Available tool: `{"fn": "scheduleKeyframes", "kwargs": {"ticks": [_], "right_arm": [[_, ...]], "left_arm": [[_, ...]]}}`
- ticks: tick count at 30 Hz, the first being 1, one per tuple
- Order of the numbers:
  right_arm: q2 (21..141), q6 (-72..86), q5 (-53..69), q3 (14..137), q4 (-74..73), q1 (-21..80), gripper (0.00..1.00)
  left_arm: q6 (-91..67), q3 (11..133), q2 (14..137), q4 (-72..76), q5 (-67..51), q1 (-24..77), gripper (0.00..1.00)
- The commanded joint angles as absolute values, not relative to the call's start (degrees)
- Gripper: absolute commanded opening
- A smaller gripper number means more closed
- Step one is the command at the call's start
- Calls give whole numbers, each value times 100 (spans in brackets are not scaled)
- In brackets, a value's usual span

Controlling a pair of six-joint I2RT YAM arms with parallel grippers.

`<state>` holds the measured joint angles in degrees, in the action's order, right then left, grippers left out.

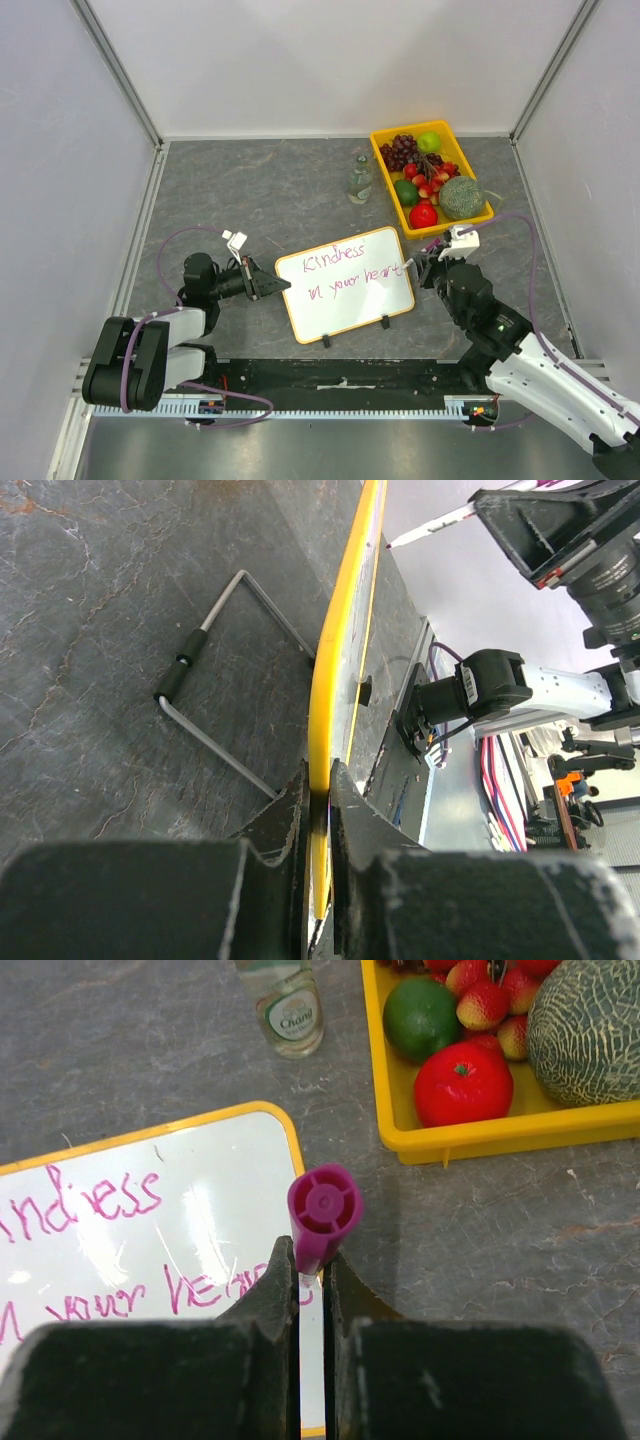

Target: Write a sentence on the whiteboard

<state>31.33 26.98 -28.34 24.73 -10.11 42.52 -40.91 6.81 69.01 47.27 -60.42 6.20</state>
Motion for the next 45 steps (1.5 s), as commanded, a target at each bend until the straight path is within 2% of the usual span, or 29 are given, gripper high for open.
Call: {"fn": "scheduleKeyframes", "kwargs": {"ticks": [1, 25, 29, 34, 35, 39, 45], "right_arm": [[2901, 2602, -2760, 2918, -862, 4228, 0], [2971, 2601, -2461, 2979, -887, 4228, 0], [2892, 2646, -2505, 2953, -1045, 4228, 0], [2848, 2628, -2505, 3102, -1423, 4228, 0], [2865, 2619, -2514, 3146, -1546, 4228, 0], [2935, 2706, -2470, 3401, -2116, 4228, 0], [3006, 3190, -1936, 3709, -2997, 4228, 0]], "left_arm": [[-4008, 729, 6961, 4720, -5968, 624, 2], [-3999, 703, 6838, 4729, -5994, 624, 4], [-3981, 703, 6768, 4676, -5977, 624, 12], [-3964, 694, 6671, 4650, -5977, 633, 29], [-3955, 686, 6636, 4641, -5977, 624, 32], [-3903, 650, 6373, 4518, -5933, 633, 61], [-3709, 615, 5565, 4053, -5617, 624, 76]]}}
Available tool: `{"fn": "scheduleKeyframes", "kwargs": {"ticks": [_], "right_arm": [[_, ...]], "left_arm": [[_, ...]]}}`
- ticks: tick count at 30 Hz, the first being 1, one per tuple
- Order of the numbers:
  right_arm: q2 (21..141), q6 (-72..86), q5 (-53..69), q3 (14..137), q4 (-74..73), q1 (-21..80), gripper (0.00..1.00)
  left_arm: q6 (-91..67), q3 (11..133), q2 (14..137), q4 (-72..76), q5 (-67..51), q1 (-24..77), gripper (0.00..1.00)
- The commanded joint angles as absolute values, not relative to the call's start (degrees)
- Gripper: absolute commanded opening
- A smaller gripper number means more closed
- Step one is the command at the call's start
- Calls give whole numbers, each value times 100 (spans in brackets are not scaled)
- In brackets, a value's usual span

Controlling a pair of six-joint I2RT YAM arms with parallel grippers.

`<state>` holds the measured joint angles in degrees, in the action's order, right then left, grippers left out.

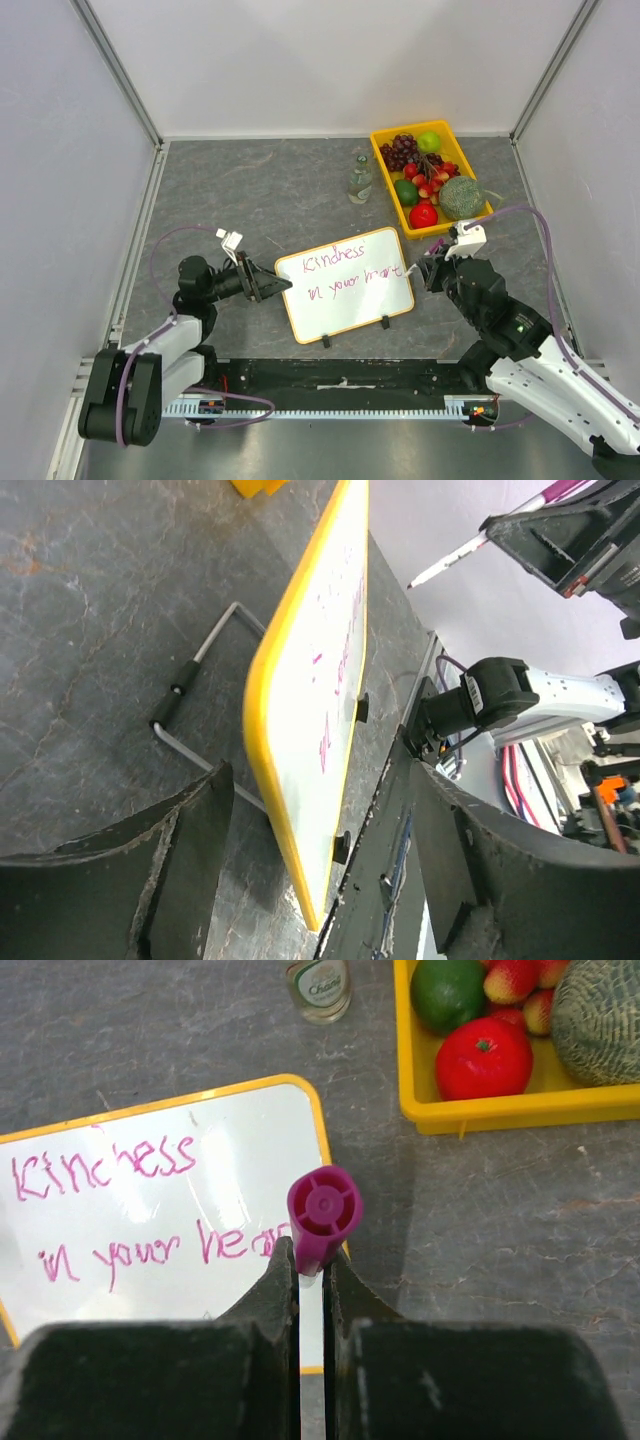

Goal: Write a sentence on the whiteboard
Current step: Write a sentence on the whiteboard, then place the whiteboard marker at the center of the board.

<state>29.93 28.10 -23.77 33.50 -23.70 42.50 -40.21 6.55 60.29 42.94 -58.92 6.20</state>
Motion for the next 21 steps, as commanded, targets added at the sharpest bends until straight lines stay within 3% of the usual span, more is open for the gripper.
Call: {"fn": "scheduleKeyframes", "kwargs": {"ticks": [1, 2, 8, 15, 21], "right_arm": [[3049, 3338, -1777, 3770, -3110, 4228, 0], [3085, 3531, -1636, 3814, -3259, 4228, 0], [3208, 4218, -573, 3700, -3559, 4228, 0], [2971, 5026, -18, 3200, -3683, 4228, 0], [2305, 6010, 413, 2164, -3612, 4228, 0]], "left_arm": [[-3683, 607, 5416, 3939, -5538, 624, 77], [-3683, 580, 5257, 3877, -5433, 624, 85], [-3946, 615, 4326, 3437, -4870, 624, 88], [-3771, 1475, 3069, 1777, -3886, 624, 91], [-3876, 2319, 2935, 1187, -3709, 624, 92]]}}
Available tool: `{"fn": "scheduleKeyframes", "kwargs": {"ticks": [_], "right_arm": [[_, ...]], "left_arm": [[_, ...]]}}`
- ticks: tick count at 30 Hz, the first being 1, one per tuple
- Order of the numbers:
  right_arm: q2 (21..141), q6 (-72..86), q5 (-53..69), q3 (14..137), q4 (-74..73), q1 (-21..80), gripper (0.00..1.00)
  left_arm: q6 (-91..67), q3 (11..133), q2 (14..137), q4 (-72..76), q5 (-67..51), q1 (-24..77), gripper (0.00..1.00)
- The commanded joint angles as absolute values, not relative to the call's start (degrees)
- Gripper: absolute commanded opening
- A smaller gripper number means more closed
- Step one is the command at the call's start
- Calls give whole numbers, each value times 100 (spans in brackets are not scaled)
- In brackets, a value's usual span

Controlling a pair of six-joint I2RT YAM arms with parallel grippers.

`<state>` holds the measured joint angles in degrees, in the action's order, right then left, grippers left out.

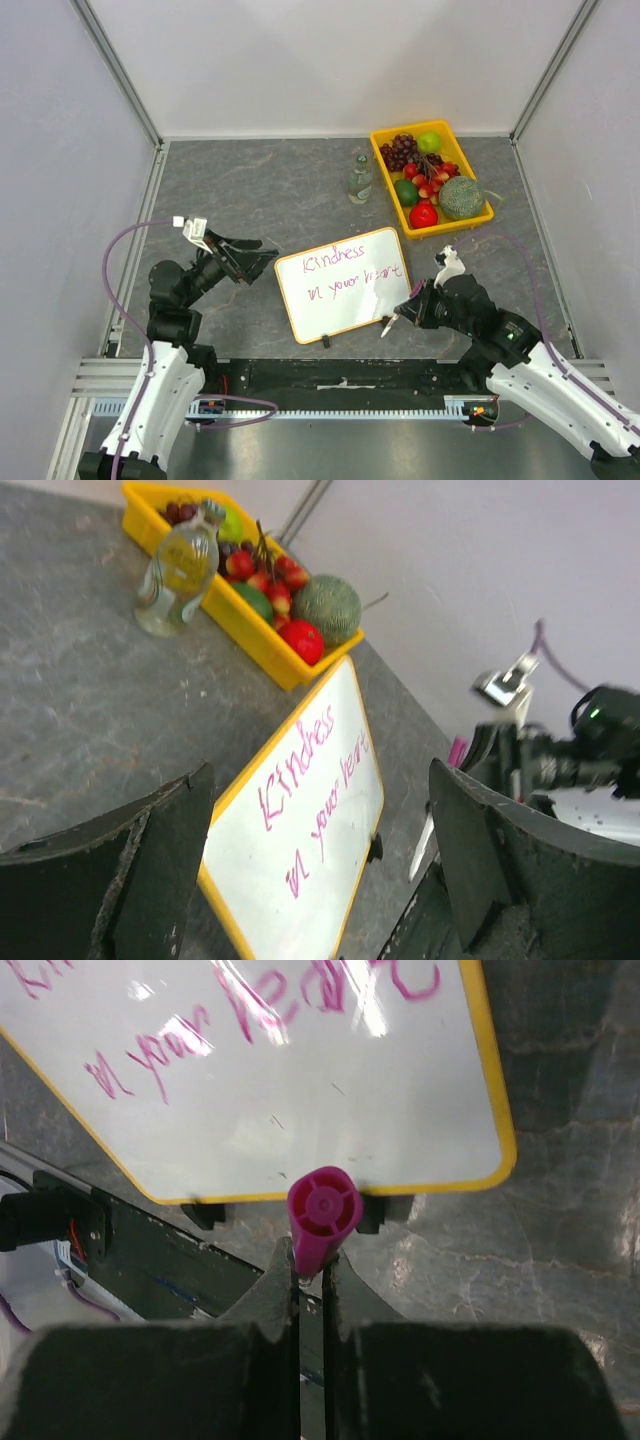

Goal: Write a sentence on the whiteboard
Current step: Place the whiteboard marker at the center of the board, then reset both arms

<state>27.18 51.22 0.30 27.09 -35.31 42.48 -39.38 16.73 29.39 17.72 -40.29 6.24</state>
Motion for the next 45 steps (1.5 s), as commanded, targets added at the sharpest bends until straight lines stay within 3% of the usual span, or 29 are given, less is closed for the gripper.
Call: {"fn": "scheduleKeyframes", "kwargs": {"ticks": [1, 4, 7, 14, 17, 34, 45], "right_arm": [[2120, 6186, 422, 1945, -3604, 4228, 0], [1584, 6617, 343, 1557, -3612, 4228, 4], [1170, 6881, 168, 1424, -3691, 4228, 17], [1387, 6602, -298, 1845, -3867, 4228, 81], [1686, 6294, -448, 2135, -3893, 4228, 98], [2574, 4362, -1897, 2962, -2981, 4219, 98], [3305, 2577, -3945, 2744, -1356, 4228, 98]], "left_arm": [[-3893, 2451, 2996, 1108, -3735, 624, 91], [-3937, 2645, 3102, 1098, -3876, 624, 92], [-3964, 2681, 3076, 1099, -3920, 624, 92], [-4060, 2663, 3015, 1081, -3964, 624, 92], [-4113, 2654, 3058, 1116, -4025, 624, 92], [-3982, 2549, 3252, 608, -3543, 633, 92], [-3683, 2558, 3261, -957, -1075, 624, 92]]}}
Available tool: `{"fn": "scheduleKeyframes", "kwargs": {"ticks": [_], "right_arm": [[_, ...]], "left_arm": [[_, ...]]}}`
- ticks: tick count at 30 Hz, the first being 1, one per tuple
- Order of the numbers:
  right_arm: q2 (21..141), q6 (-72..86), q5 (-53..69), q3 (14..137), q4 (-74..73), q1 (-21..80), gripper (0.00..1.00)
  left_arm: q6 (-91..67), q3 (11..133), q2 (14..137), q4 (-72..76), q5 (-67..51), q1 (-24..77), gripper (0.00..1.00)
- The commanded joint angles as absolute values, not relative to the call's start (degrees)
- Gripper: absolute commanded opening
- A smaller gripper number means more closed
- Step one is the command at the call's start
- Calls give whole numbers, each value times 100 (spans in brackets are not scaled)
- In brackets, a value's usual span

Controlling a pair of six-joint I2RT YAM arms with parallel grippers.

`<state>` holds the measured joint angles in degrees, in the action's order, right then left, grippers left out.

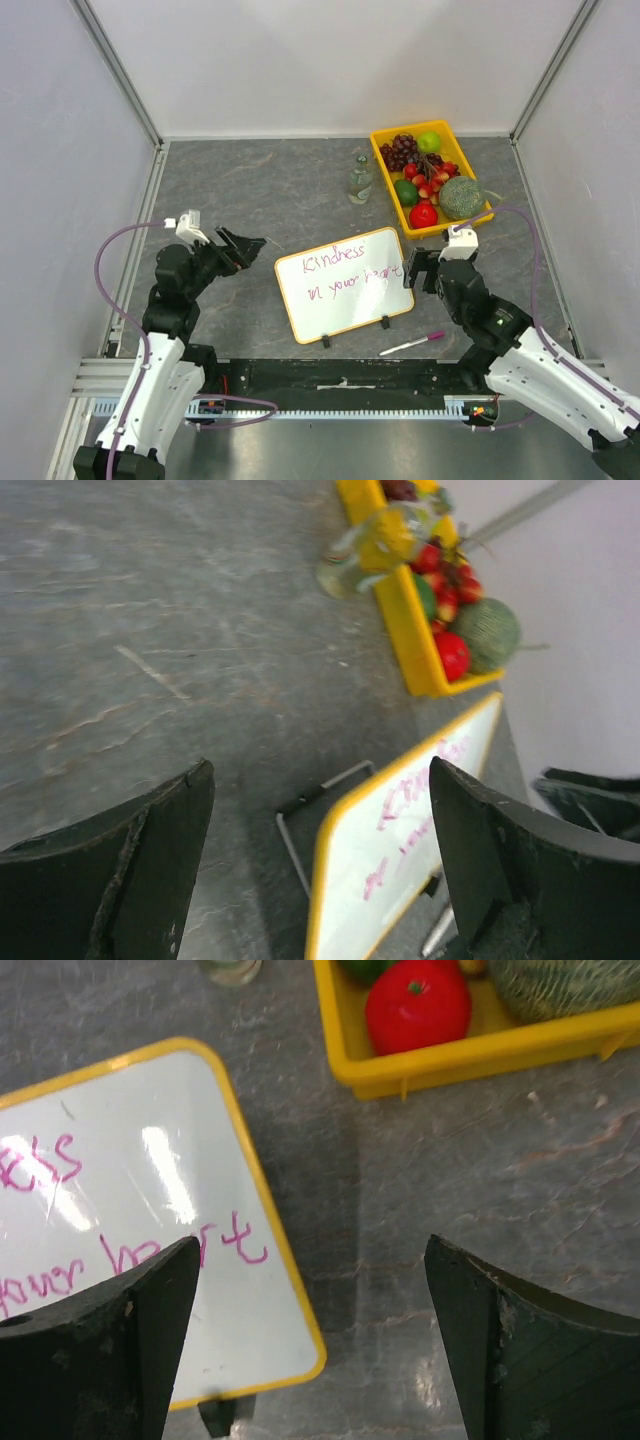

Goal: Write a sentence on the whiteboard
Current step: Reset both arms

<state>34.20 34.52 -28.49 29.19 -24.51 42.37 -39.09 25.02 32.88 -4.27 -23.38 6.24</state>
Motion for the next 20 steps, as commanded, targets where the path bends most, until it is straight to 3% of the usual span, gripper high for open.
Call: {"fn": "scheduleKeyframes", "kwargs": {"ticks": [1, 9, 20], "right_arm": [[3200, 2340, -4059, 2577, -1040, 4228, 98], [2435, 616, -4956, 1223, 1282, 4228, 98], [3295, 106, -5703, 1195, 2434, 4219, 98]], "left_arm": [[-3691, 2532, 3261, -993, -872, 624, 92], [-3533, 2356, 3164, -923, -159, 624, 92], [-2902, 2197, 3023, -405, -18, 624, 90]]}}
